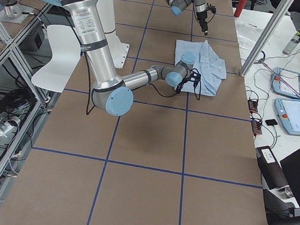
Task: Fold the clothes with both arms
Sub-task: 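Lower the right gripper to the folded shirt's side edge and grasp it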
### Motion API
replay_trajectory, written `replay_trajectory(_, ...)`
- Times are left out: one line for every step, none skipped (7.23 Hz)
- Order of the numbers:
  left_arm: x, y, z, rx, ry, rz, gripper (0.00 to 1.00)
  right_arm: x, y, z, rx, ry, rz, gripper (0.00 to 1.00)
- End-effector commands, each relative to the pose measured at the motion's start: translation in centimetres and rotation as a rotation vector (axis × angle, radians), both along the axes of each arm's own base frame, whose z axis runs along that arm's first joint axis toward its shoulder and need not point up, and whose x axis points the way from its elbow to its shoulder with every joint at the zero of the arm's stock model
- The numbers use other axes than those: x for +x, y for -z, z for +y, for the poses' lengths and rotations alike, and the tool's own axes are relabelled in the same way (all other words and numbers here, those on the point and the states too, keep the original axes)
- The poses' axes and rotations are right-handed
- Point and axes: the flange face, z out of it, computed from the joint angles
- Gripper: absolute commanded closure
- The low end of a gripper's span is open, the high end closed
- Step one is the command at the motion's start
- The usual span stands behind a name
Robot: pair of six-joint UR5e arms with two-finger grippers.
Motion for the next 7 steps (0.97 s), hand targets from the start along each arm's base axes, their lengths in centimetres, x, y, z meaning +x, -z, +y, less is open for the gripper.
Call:
replay_trajectory(0.0,-0.1,0.0,-0.001,0.000,-0.001,0.00,0.0,0.0,0.1,0.000,0.002,-0.002,0.74)
replay_trajectory(-0.1,-0.6,0.3,-0.006,-0.002,-0.005,0.00,0.0,0.0,0.1,-0.001,0.005,-0.005,0.96)
replay_trajectory(-0.1,-0.5,0.3,-0.002,-0.002,-0.003,0.00,0.1,0.1,0.2,-0.003,0.008,-0.009,1.00)
replay_trajectory(-0.1,-0.5,0.3,-0.002,-0.002,-0.003,0.00,0.2,0.5,0.2,0.001,0.009,-0.014,1.00)
replay_trajectory(-0.1,-0.5,0.3,-0.002,-0.002,-0.003,0.00,0.6,0.8,0.3,0.008,0.008,-0.021,1.00)
replay_trajectory(-0.1,-0.4,0.3,-0.001,-0.002,-0.002,0.00,1.4,0.9,1.2,0.014,0.009,-0.029,1.00)
replay_trajectory(-0.1,-0.4,0.3,-0.002,-0.002,-0.002,0.00,3.3,0.7,3.2,0.022,0.021,-0.048,1.00)
